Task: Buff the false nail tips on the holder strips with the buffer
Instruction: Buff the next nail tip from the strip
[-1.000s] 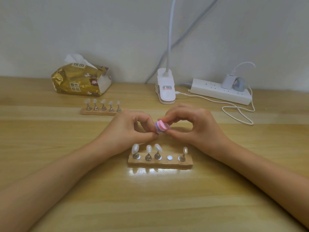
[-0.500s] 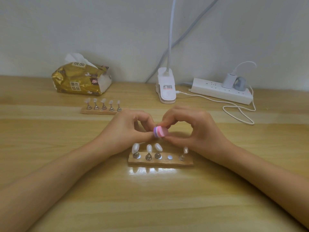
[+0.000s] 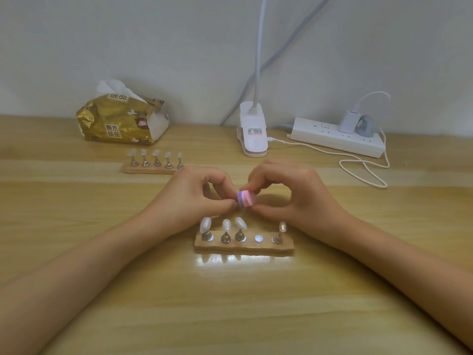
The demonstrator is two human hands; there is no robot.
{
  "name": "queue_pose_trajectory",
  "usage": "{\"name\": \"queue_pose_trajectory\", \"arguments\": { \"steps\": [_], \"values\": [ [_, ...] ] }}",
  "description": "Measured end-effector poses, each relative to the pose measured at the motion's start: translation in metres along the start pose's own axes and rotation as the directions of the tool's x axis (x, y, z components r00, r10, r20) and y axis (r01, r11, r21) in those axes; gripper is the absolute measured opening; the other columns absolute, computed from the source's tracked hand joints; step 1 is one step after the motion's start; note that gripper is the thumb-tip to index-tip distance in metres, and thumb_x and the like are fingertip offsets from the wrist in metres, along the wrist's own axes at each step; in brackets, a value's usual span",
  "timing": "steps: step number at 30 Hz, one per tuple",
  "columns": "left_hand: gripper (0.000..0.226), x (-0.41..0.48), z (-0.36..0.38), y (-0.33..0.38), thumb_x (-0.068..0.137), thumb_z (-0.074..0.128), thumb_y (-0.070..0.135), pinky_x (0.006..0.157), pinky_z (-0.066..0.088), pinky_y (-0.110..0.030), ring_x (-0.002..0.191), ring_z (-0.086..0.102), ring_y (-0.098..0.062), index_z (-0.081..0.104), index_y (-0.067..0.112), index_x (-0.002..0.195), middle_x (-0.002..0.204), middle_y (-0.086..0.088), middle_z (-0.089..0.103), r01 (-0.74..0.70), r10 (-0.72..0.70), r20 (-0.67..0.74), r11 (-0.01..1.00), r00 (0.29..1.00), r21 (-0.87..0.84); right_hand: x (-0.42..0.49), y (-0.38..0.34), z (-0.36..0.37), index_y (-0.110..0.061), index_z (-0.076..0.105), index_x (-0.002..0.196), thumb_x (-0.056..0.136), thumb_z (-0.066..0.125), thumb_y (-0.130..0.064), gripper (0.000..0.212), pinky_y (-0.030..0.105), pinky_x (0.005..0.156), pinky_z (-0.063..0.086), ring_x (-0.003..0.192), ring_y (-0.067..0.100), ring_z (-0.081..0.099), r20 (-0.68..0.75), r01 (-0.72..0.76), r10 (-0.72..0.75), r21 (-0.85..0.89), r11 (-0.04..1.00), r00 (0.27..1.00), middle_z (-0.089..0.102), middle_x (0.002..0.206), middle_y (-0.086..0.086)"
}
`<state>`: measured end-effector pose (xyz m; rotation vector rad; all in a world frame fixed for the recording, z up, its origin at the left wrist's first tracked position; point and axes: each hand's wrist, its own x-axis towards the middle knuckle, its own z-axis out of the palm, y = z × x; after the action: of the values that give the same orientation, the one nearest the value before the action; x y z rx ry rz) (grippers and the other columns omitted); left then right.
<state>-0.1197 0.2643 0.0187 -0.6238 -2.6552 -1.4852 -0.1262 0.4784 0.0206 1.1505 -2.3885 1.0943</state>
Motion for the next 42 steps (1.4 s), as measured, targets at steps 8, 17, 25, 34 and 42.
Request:
{"name": "queue_pose_trajectory", "arguments": {
  "steps": [8,17,25,34,42],
  "values": [
    [0.019,-0.0003,-0.0003,-0.0014,0.075,0.082,0.010,0.051,0.037,-0.011,0.048,0.046,-0.001,0.072,0.025,0.069,0.064,0.019,0.066,-0.016,0.016,0.011,1.000,1.000,0.007,0.0004,0.0026,-0.0002,-0.003,0.071,0.085,0.085,0.078,-0.001,0.008,0.034,0.078,0.054,0.082,0.019,0.065,-0.015,-0.030,0.030,-0.006,1.000,0.999,0.069,0.086,0.004],
    [0.021,-0.0007,-0.0024,-0.0040,0.080,0.077,0.005,0.052,0.033,-0.016,0.052,0.037,-0.009,0.078,0.026,0.078,0.089,0.010,0.073,-0.084,0.083,0.049,0.996,0.995,0.011,-0.0045,0.0017,-0.0054,-0.006,0.072,0.092,0.084,0.079,-0.009,0.011,0.043,0.086,0.056,0.087,0.020,0.071,-0.128,-0.186,0.210,0.176,0.967,0.969,0.072,0.092,0.002],
    [0.014,0.0009,-0.0021,-0.0050,0.077,0.081,0.008,0.052,0.034,-0.005,0.046,0.045,0.000,0.078,0.021,0.079,0.082,0.014,0.074,-0.103,0.103,0.047,0.995,0.994,0.001,-0.0037,0.0005,-0.0059,-0.005,0.071,0.105,0.082,0.078,-0.001,0.024,0.040,0.088,0.057,0.088,0.020,0.071,-0.079,-0.193,0.215,0.224,0.955,0.973,0.073,0.093,0.006],
    [0.022,0.0012,-0.0015,-0.0024,0.074,0.082,0.006,0.047,0.030,-0.005,0.042,0.040,0.000,0.072,0.025,0.072,0.052,0.026,0.059,-0.080,0.080,0.034,0.997,0.996,0.006,-0.0013,-0.0055,-0.0018,-0.008,0.070,0.095,0.084,0.079,-0.002,0.015,0.041,0.082,0.055,0.088,0.017,0.070,0.007,-0.054,0.054,0.079,0.995,0.999,0.072,0.091,0.000],
    [0.020,0.0024,-0.0016,-0.0045,0.074,0.083,0.012,0.048,0.033,-0.008,0.046,0.042,0.001,0.070,0.026,0.068,0.057,0.022,0.062,-0.047,0.048,0.047,0.999,0.998,-0.018,-0.0007,-0.0008,0.0005,-0.012,0.069,0.089,0.082,0.079,0.004,0.019,0.026,0.078,0.050,0.083,0.014,0.062,0.014,0.085,-0.084,-0.052,0.995,0.996,0.065,0.089,0.002]
  ]
}}
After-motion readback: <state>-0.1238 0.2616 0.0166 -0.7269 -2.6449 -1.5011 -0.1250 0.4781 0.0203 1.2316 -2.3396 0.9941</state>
